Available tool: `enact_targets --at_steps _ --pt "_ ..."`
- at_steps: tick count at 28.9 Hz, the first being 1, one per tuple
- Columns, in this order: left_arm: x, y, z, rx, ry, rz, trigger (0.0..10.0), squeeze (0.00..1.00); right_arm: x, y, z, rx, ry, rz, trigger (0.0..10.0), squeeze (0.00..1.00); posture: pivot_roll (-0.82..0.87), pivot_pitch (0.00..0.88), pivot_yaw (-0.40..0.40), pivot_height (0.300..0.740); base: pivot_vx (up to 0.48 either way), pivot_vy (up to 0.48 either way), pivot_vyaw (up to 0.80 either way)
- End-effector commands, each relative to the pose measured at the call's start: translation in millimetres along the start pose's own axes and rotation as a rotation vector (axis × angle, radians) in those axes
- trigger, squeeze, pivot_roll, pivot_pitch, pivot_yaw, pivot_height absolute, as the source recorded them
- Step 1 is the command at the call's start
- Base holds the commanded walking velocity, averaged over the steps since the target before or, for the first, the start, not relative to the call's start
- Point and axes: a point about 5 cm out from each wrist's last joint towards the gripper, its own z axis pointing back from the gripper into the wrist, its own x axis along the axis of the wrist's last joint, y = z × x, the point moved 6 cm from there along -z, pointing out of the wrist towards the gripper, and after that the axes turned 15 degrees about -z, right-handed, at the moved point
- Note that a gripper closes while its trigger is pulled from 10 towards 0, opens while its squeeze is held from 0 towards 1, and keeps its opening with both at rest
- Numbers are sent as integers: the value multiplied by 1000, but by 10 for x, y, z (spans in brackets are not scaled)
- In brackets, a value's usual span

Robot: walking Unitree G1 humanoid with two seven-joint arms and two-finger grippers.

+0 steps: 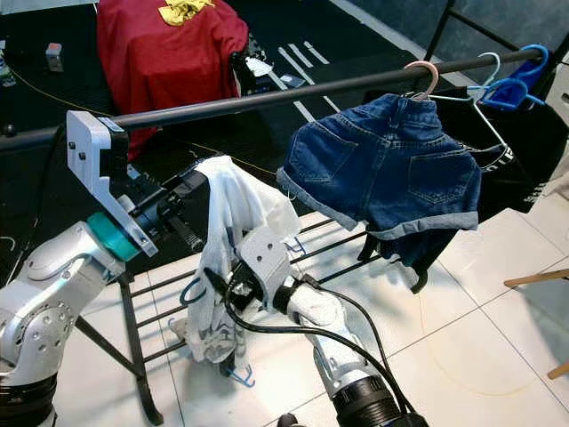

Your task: Hang hanger

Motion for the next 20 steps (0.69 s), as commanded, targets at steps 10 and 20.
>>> enact_targets --at_steps 10,20 --pt "138 -87 -2 -40 -48 -11 0 0 68 -74 -85 -28 -42 55 0 0 -79 183 63 740 0 0 0" --pt "81 -94 6 -39 -25 -11 0 0 148 -175 -38 -71 -80 64 0 0 -87 187 62 740 0 0 0"
